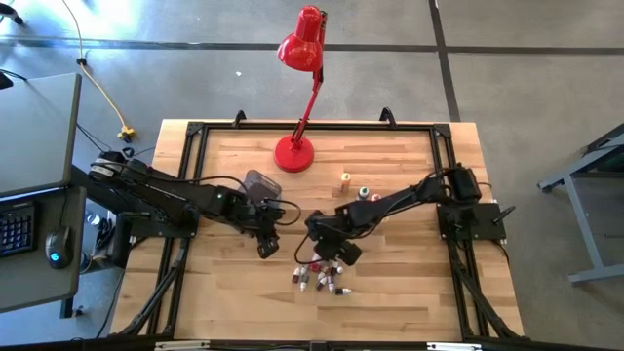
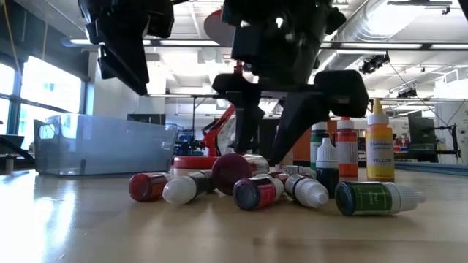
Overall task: Pick & Place food coloring
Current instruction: Move the large red food coloring bottle to the middle right of the table
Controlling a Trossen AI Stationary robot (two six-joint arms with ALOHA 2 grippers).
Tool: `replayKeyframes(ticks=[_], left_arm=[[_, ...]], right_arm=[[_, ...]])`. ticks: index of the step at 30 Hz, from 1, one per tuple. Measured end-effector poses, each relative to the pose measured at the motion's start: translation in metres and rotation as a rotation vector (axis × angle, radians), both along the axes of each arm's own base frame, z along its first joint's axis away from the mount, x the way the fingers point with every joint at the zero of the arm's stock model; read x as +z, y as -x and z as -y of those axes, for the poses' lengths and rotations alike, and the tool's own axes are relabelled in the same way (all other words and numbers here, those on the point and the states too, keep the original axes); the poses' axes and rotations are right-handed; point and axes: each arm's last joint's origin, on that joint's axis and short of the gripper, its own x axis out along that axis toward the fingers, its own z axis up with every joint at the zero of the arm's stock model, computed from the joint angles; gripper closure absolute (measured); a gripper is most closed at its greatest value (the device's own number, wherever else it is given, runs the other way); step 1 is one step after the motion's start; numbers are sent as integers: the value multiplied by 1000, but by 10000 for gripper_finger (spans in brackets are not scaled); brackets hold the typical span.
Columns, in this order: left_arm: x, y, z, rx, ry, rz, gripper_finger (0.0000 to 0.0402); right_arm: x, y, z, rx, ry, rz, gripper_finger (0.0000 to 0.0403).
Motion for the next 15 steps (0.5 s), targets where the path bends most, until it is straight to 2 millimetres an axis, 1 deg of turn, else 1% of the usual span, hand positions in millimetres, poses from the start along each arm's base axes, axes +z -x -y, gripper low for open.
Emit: replayKeyframes(ticks=[4,8,13,15], left_arm=[[0,0,0,-3,-12,-3,270],[0,0,0,-8,-23,1,270],[0,0,0,-7,-22,1,270],[0,0,0,-5,-22,1,270]], right_arm=[[0,-1,9,-8,5,-3,157],[0,-2,15,-9,-35,-8,169],[-1,-2,16,14,-91,-17,185],[-5,-3,16,28,-100,-27,187]])
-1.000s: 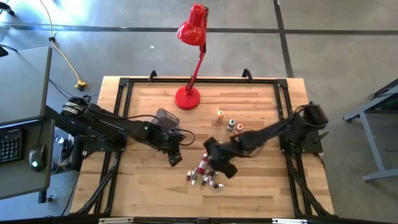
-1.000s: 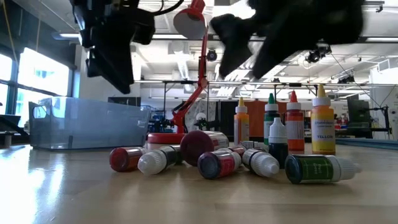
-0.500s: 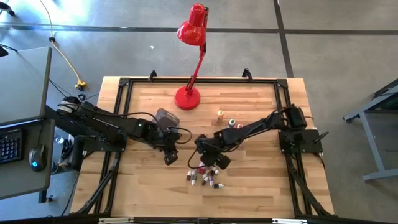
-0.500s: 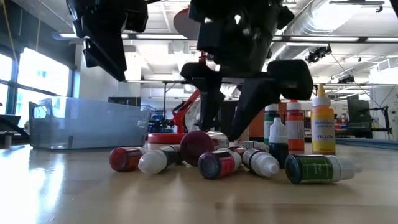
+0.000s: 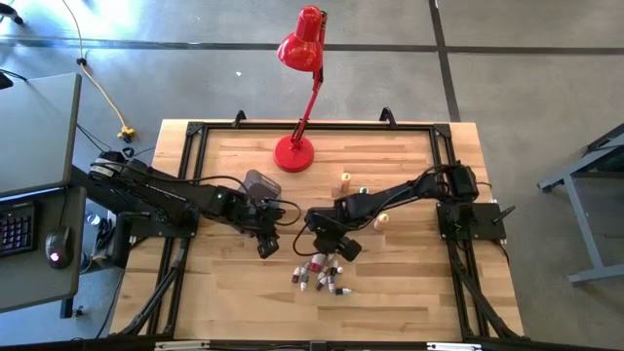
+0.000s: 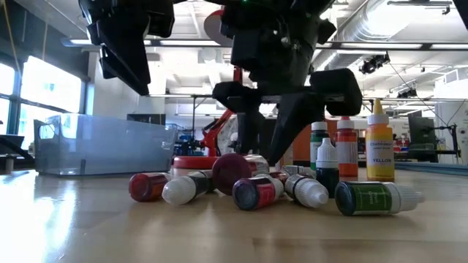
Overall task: Pick & Place food coloring
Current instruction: Move the large red food coloring bottle to the middle right of the table
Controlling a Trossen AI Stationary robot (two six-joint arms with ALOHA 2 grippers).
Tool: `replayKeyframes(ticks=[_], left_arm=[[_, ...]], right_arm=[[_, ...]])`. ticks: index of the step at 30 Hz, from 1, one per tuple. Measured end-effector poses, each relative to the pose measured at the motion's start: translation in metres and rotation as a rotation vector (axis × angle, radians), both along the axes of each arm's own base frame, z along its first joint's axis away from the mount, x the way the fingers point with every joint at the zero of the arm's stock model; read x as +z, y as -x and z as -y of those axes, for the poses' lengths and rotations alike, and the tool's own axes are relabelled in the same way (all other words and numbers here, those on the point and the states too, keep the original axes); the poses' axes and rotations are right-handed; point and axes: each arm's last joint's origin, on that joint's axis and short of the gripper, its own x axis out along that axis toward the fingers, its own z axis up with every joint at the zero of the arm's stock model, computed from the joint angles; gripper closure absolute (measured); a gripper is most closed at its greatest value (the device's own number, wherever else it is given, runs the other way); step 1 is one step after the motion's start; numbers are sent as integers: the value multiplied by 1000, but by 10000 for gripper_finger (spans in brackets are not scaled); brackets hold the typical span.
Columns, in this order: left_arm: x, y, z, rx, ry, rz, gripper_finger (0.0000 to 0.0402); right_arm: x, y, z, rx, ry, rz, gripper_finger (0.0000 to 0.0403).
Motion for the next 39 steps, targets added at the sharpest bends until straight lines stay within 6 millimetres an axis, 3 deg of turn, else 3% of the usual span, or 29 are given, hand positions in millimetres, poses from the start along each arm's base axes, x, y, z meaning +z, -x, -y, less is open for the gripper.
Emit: replayKeyframes(ticks=[5,14,25,29,36,39], left_arm=[[0,-1,0,1,2,6,270],[0,-1,0,-1,0,6,270],[0,-1,0,-1,0,6,270],[0,-1,0,-1,0,6,270],[0,-1,0,-1,-1,7,270],[0,-1,0,7,-12,9,270]], right_arm=[[-18,-2,0,28,48,-35,187],[-19,-3,-1,68,42,-21,195],[-20,-4,-1,83,43,-16,280],[-20,-3,-1,49,44,-26,288],[-2,11,0,-41,45,-119,281],[15,18,-4,-99,167,-101,285]])
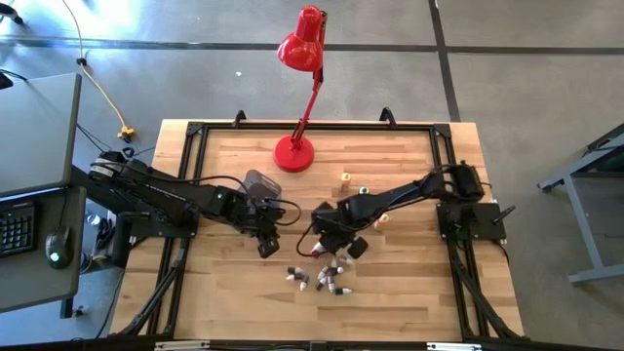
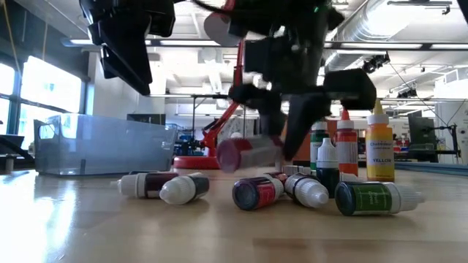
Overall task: Pick & Place food coloring
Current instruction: Move the large red food coloring bottle to the middle right of the table
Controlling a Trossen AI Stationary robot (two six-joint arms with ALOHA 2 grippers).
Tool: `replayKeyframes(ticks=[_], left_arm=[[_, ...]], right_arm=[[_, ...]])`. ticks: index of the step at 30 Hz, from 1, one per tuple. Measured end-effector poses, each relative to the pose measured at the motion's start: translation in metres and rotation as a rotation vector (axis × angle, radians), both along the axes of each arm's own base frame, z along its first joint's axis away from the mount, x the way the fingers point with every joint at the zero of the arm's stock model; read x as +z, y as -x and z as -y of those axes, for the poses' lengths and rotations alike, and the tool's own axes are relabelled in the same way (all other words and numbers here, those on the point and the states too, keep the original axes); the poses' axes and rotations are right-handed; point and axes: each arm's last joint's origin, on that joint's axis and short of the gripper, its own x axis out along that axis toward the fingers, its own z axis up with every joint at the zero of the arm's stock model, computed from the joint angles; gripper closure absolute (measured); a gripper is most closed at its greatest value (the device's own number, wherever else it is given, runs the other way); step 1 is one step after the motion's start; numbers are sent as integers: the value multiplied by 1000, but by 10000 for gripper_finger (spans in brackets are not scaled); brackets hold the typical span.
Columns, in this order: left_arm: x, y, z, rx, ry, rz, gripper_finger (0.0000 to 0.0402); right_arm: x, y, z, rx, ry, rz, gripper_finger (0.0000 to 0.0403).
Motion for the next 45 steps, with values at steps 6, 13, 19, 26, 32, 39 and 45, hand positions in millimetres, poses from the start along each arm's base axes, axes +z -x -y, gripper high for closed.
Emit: replayKeyframes(ticks=[6,13,19,26,32,39,45], left_arm=[[0,0,-1,25,-35,10,270],[1,-1,-2,47,-64,25,270],[2,-3,-2,48,-56,55,270],[5,-6,-1,50,-46,90,270],[6,-8,0,51,-39,118,270],[7,-9,0,52,-37,125,270],[7,-10,0,35,-56,134,270]], right_arm=[[12,29,-30,36,267,-109,284],[14,67,-72,52,531,-219,282],[17,98,-95,-43,561,-321,282],[22,126,-98,-272,545,-537,281],[13,128,-98,-316,438,-685,281],[8,126,-86,-449,387,-756,281],[5,120,-70,-618,318,-824,281]])
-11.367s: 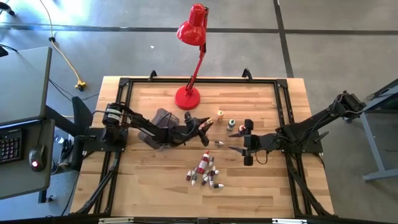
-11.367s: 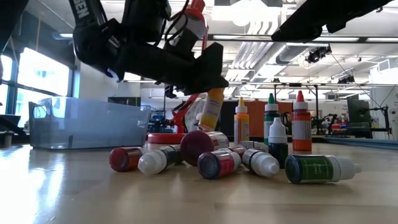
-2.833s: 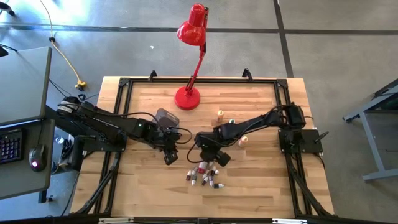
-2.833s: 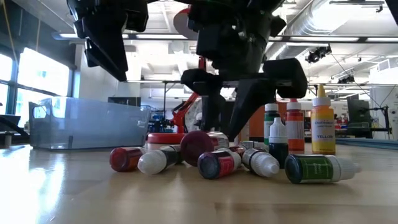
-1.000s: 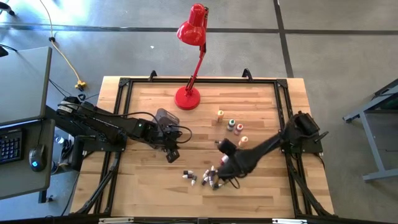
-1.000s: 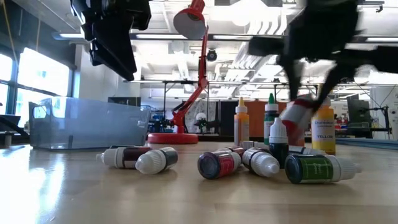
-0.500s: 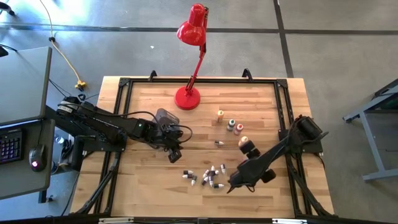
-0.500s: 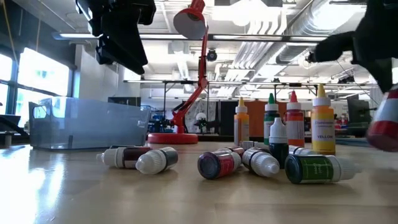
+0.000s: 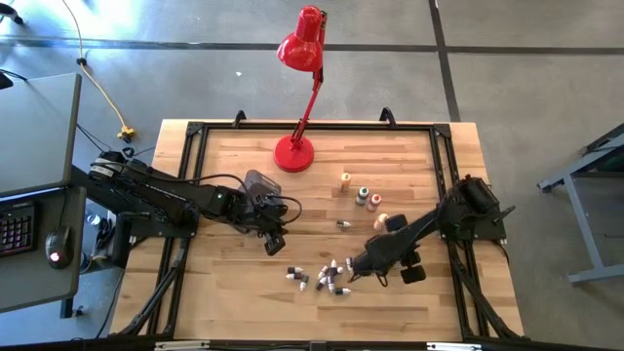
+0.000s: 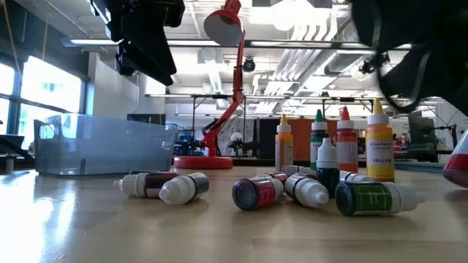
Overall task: Pick & Place food coloring
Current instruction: Move the large red food coloring bottle to the middle right of the table
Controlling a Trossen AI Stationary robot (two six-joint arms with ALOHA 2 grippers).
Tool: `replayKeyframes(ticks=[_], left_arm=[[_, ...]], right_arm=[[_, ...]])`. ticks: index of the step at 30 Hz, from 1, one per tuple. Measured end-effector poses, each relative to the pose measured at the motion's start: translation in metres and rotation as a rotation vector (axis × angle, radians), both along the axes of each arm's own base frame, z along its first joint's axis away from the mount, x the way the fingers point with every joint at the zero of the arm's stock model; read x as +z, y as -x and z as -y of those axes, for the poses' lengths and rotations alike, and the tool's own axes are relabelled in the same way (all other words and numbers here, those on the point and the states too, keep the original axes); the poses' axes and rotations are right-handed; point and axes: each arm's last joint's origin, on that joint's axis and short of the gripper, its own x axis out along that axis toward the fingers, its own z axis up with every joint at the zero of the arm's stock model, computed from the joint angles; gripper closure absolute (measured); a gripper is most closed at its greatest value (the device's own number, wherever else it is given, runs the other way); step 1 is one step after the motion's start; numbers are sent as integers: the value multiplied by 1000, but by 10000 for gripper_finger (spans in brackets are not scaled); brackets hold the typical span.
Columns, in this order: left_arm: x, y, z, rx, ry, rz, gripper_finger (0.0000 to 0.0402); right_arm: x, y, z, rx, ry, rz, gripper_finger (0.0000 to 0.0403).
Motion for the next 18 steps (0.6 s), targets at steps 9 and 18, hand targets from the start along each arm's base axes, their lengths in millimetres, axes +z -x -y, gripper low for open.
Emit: replayKeyframes(ticks=[9,18], left_arm=[[1,-1,0,-1,0,20,270],[1,-1,0,-27,-24,16,270]], right_arm=[[-3,-7,24,-333,-35,-64,281],[-2,-9,24,-429,-171,-124,281]])
